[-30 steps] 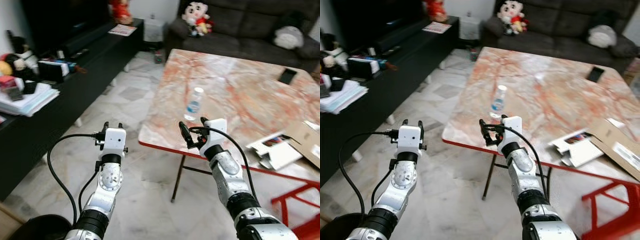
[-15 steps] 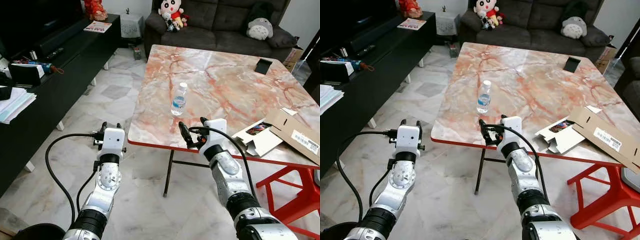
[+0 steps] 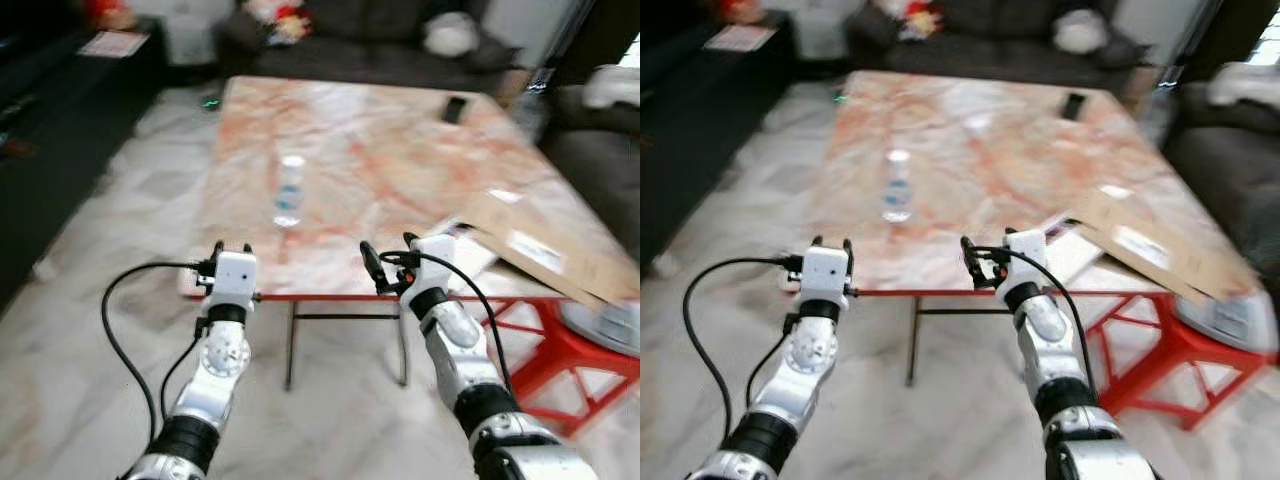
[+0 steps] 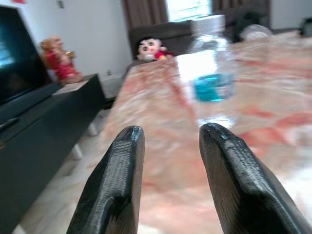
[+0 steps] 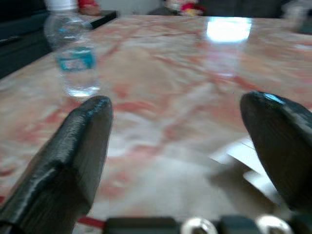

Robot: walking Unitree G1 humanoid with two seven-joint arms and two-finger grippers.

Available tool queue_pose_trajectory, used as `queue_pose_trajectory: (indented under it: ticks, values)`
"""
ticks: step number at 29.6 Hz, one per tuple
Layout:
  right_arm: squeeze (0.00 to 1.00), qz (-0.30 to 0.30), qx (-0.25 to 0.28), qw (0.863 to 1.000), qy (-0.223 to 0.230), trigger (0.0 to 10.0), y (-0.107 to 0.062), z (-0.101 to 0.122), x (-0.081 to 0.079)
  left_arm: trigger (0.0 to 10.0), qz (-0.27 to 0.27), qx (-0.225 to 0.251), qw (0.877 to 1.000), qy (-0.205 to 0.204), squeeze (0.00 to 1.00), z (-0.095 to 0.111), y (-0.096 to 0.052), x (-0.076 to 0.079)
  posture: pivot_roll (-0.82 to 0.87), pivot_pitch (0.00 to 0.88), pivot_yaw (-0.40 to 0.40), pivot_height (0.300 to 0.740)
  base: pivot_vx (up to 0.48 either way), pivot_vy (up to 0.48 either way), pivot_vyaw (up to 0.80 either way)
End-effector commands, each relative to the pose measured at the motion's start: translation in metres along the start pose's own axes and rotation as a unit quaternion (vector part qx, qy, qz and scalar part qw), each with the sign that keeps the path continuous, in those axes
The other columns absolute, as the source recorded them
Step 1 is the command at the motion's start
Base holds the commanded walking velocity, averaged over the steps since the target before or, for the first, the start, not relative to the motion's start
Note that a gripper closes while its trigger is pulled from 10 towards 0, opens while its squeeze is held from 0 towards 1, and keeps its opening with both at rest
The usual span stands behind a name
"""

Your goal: Picking trash to rubbish bin

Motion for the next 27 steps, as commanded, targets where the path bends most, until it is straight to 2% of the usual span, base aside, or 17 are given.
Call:
queue_pose_trajectory:
  ticks: [1, 3, 8, 21, 27]
  values:
    - [0.00, -0.003, -0.003, 1.000, 0.000, 10.0, -0.001, -0.001, 0.002, 10.0, -0.006, 0.006, 1.000, -0.007, 0.00, 0.005, 0.002, 0.003, 0.01, 0.044, -0.093, 0.740, 0.000, 0.000, -0.79]
    - [0.00, -0.003, -0.002, 1.000, 0.000, 10.0, -0.001, -0.001, 0.003, 10.0, -0.012, 0.006, 1.000, -0.009, 0.00, 0.005, 0.002, 0.005, 0.01, 0.044, -0.093, 0.740, 0.000, 0.000, -0.79]
    - [0.00, -0.003, 0.003, 1.000, 0.001, 10.0, -0.001, 0.000, 0.001, 10.0, -0.017, 0.012, 1.000, -0.008, 0.00, 0.008, 0.002, 0.007, 0.01, 0.044, -0.091, 0.740, 0.000, 0.000, 0.00]
    - [0.00, 0.006, 0.021, 1.000, -0.014, 10.0, 0.004, 0.010, -0.003, 10.0, 0.011, 0.018, 1.000, -0.023, 0.00, 0.015, 0.007, -0.003, 0.01, 0.045, -0.089, 0.740, 0.000, 0.000, 0.00]
    - [0.00, 0.007, 0.024, 1.000, -0.013, 10.0, 0.006, 0.013, -0.004, 10.0, 0.010, 0.016, 1.000, -0.022, 0.00, 0.016, 0.008, -0.001, 0.01, 0.045, -0.090, 0.740, 0.242, 0.000, 0.25]
Point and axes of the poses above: a point about 5 cm out from each wrist's last joint towards the gripper, its own y axis pointing out of the wrist towards the gripper, its own z axis along the axis of the wrist's last joint, x = y × z, the point moved 2 cm from there along y, pointing out of the wrist towards the gripper, and after that the axes turned 8 degrees about -y, right-handed, at the moved point
